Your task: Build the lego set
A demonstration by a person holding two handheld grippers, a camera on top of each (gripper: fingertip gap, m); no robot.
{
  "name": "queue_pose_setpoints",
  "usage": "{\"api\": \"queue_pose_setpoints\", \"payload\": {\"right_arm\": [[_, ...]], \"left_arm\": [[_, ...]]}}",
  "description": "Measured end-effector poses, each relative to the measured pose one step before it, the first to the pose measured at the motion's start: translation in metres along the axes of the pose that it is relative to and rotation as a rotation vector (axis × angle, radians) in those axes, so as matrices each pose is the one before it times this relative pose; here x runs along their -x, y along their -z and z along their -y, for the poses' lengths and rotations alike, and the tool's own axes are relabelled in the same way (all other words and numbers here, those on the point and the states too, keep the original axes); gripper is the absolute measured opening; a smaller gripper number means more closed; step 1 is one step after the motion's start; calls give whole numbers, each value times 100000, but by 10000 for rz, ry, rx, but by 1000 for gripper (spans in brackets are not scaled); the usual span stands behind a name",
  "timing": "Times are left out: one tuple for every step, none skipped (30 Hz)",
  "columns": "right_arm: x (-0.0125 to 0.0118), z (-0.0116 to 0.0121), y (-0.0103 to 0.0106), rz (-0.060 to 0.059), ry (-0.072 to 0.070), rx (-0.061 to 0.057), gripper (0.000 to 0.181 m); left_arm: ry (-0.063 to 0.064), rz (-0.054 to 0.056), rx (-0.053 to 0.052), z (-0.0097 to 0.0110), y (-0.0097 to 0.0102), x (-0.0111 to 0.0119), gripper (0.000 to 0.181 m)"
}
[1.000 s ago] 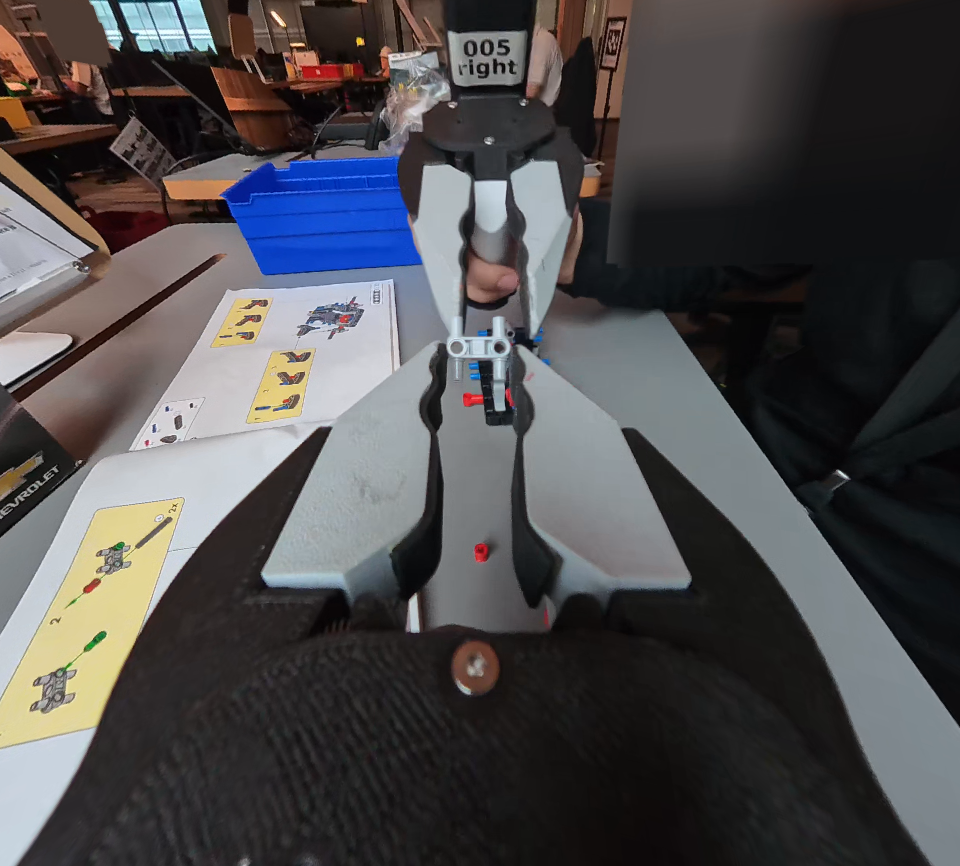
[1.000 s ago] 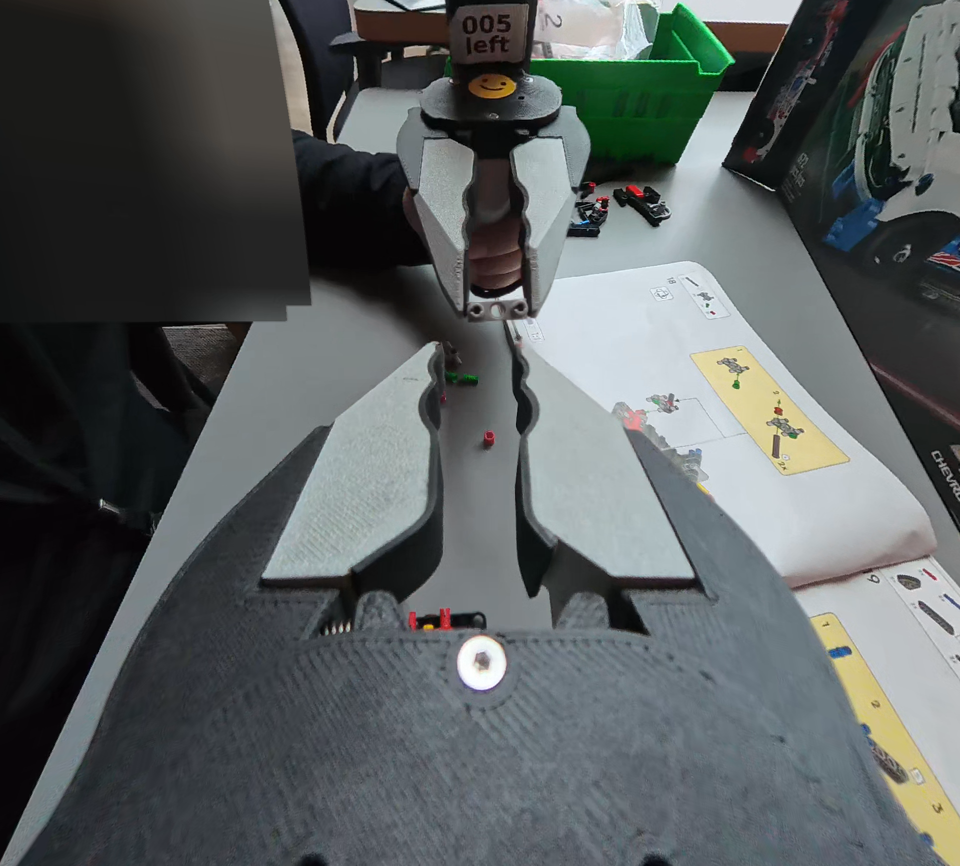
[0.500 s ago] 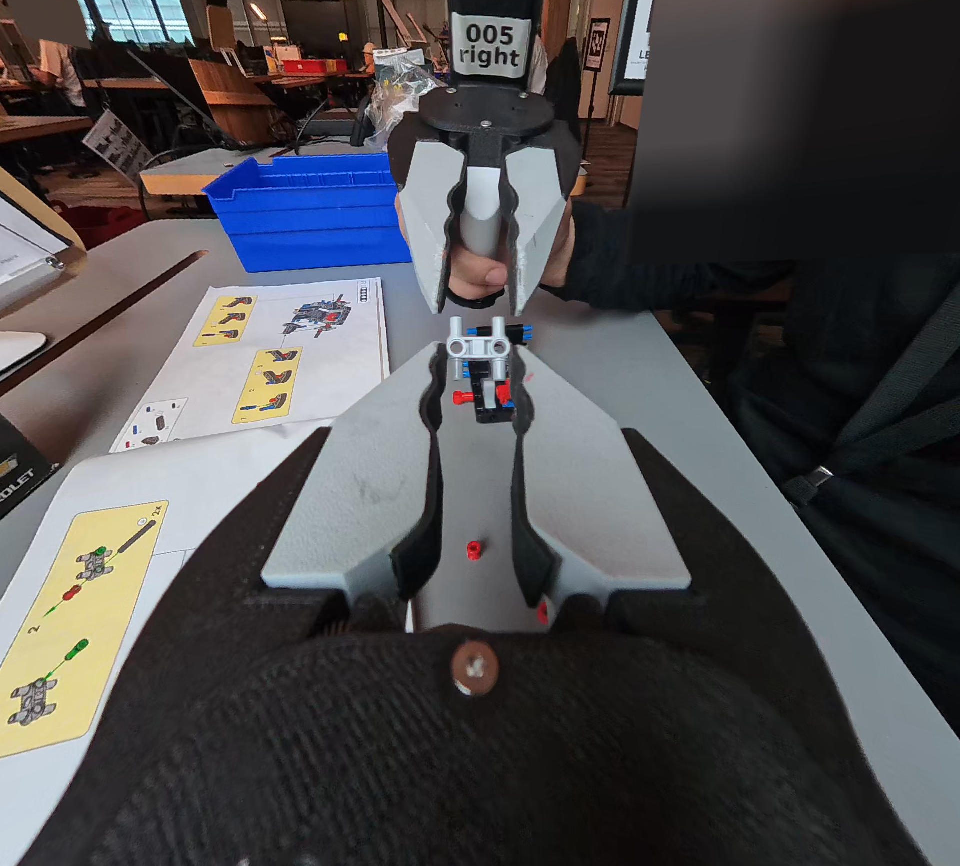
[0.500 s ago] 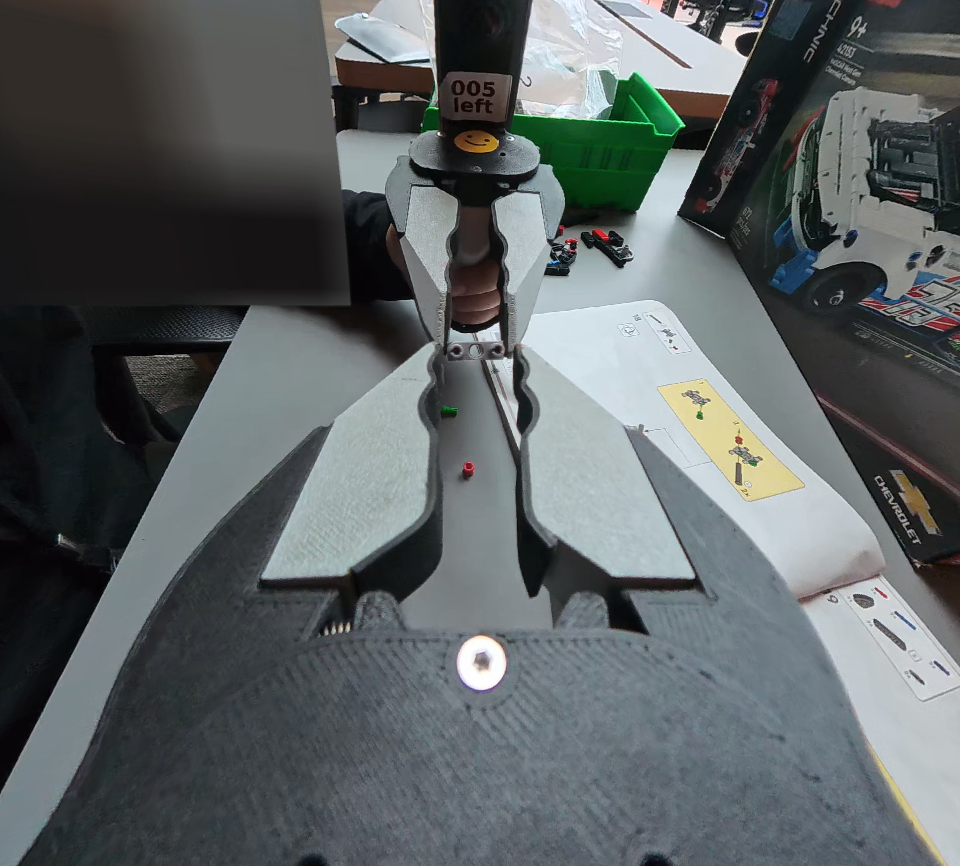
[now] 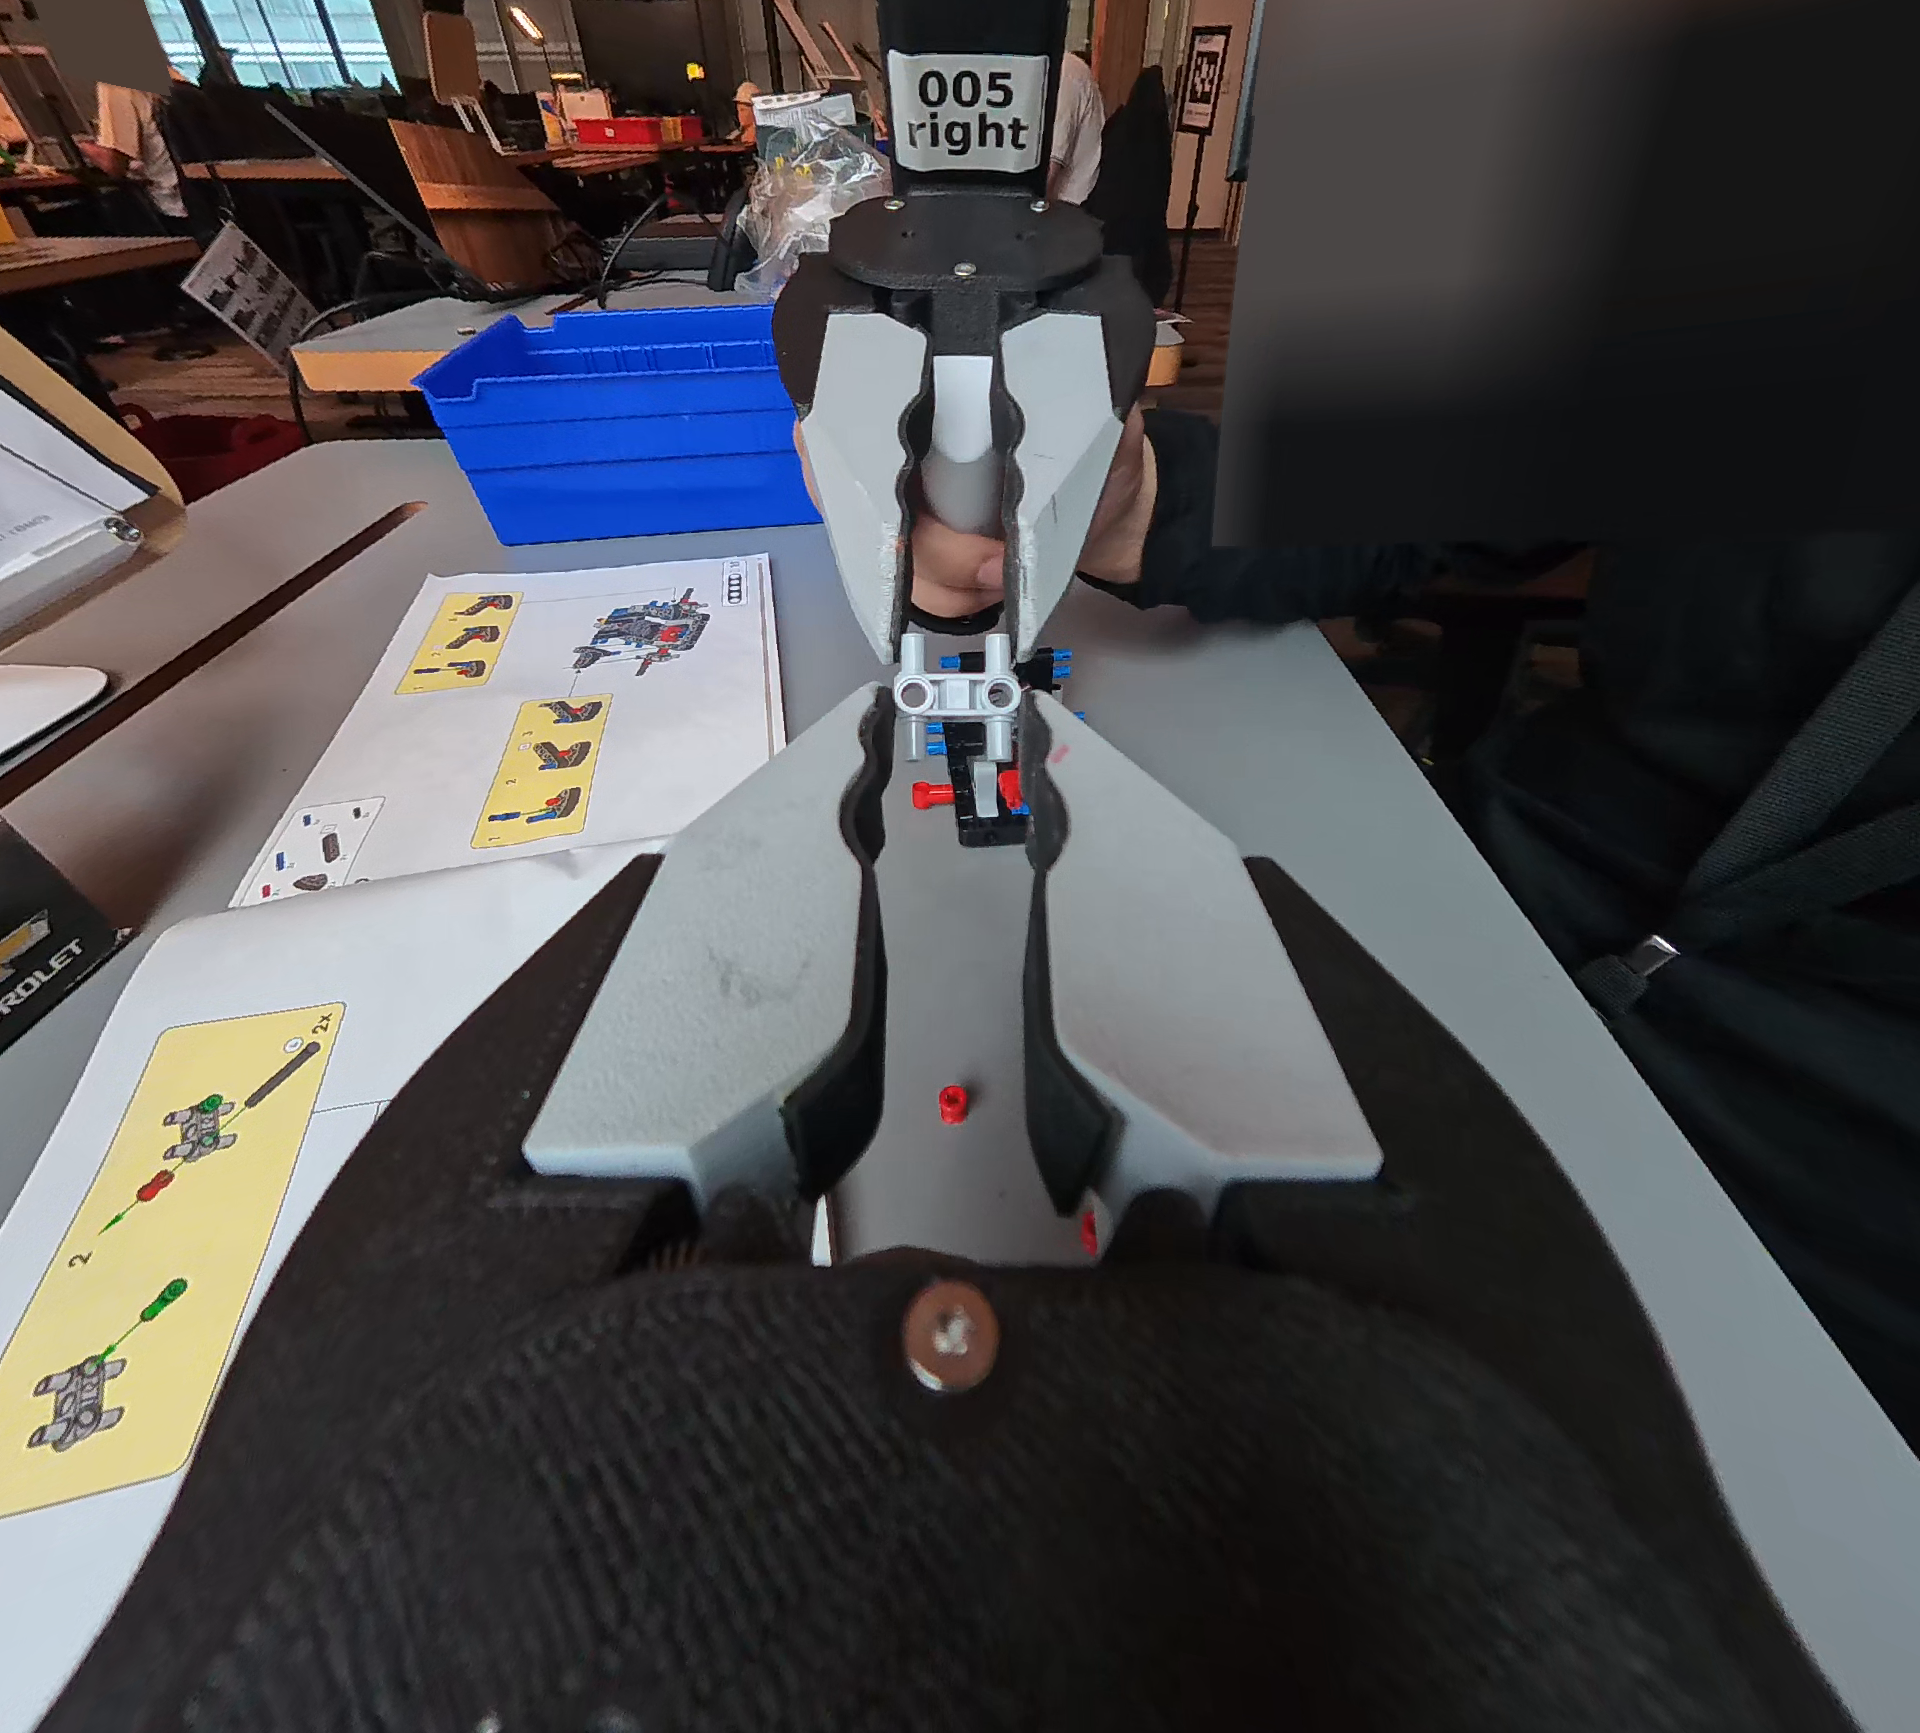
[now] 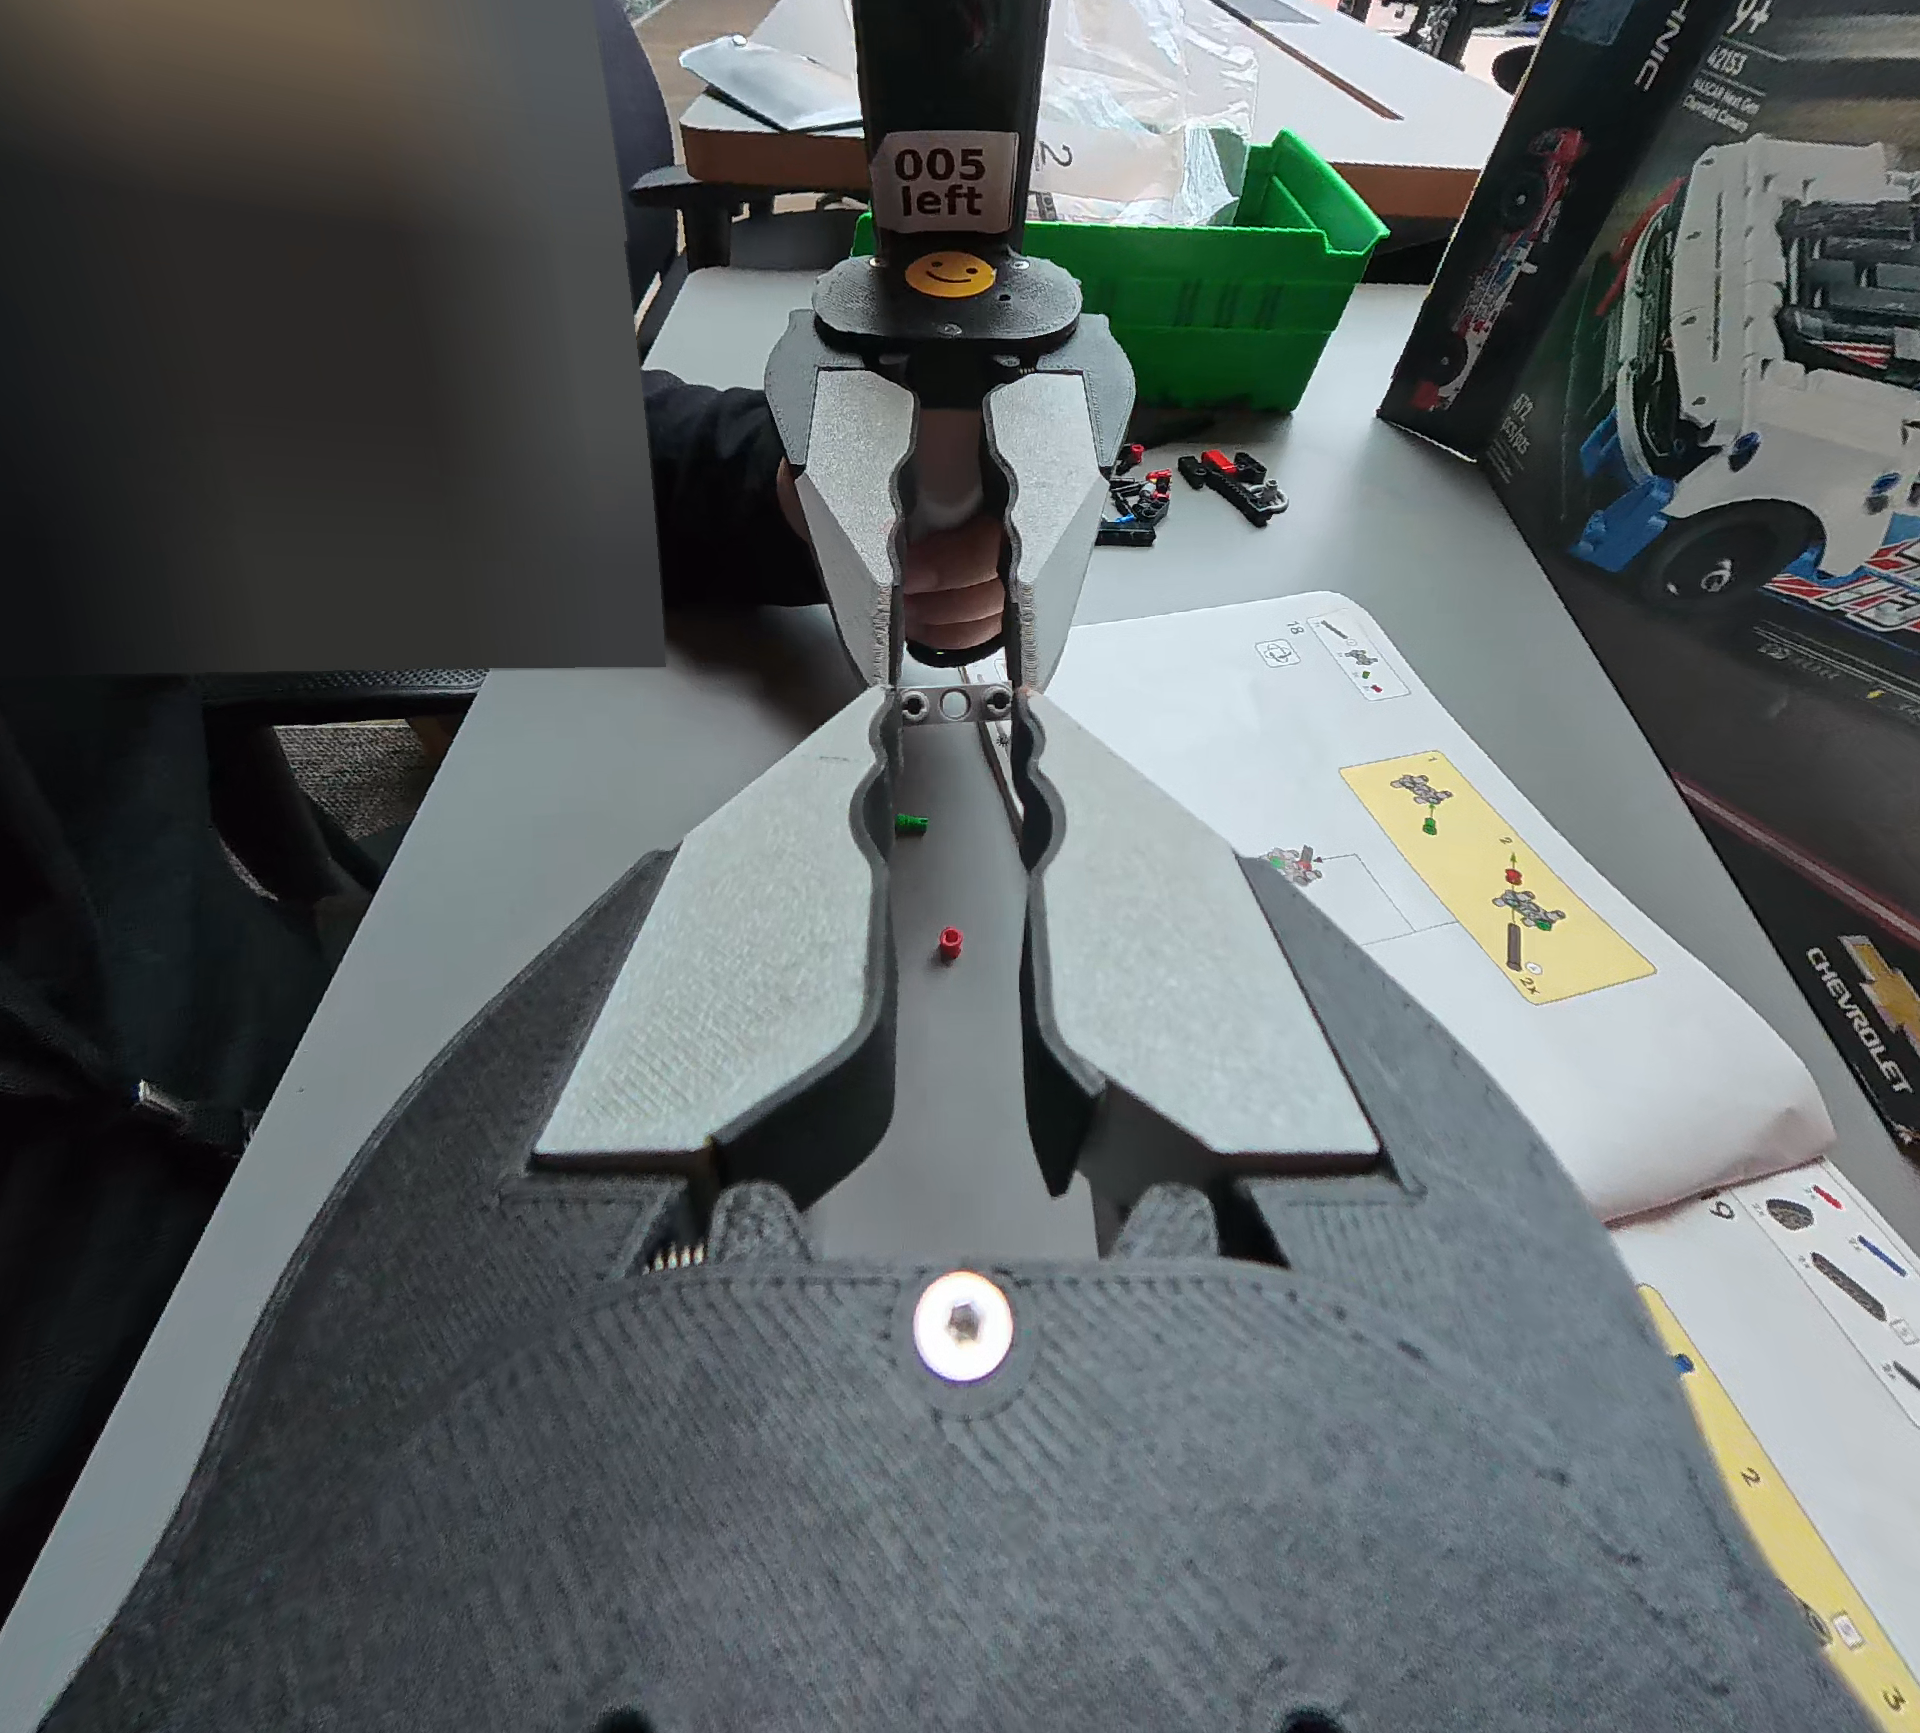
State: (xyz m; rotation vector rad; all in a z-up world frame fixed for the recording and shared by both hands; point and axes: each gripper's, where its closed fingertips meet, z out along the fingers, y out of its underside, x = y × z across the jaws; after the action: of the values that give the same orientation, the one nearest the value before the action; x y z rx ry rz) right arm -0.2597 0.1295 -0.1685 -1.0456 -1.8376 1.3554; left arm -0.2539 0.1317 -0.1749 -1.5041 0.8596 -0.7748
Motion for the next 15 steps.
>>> {"api": "queue_pose_setpoints", "payload": {"right_arm": [[-6,28,-4,-6,6,-40,16],[10,32,-23,15,-15,-30,16],[1,-43,-48,17,-21,12,18],[-44,-118,-63,-13,-13,52,19],[-47,-123,-68,-24,2,50,19],[8,-110,-46,14,-5,34,17],[-7,-57,-37,2,-28,30,17],[-52,-23,-37,-23,-29,38,17],[-42,5,-29,-22,-9,39,17],[-32,-6,-28,-25,-2,30,17],[-48,-30,-57,-33,-27,32,17],[-60,-53,-77,-33,-49,48,17],[-57,-107,-89,-36,-42,90,17],[-71,-147,-95,-38,-26,136,17],[8,-138,-97,-5,-15,141,17]], "left_arm": [[8,3,-10,5,-16,-7,21],[13,-13,8,-9,-13,-15,21],[17,-6,28,-34,-30,-15,21],[11,-8,48,-60,-38,-14,21],[8,17,37,-56,-25,24,21],[-10,51,34,-55,1,77,21],[-3,9,26,-55,6,32,21],[40,7,14,-29,12,54,21],[87,-18,8,-31,12,36,21],[113,-25,41,-68,-24,29,21],[113,5,80,-98,-28,50,21],[86,40,82,-91,-25,59,22],[21,64,116,-144,-46,77,22],[-30,81,138,-169,-69,64,22],[-70,49,148,-190,-76,-7,23]]}}
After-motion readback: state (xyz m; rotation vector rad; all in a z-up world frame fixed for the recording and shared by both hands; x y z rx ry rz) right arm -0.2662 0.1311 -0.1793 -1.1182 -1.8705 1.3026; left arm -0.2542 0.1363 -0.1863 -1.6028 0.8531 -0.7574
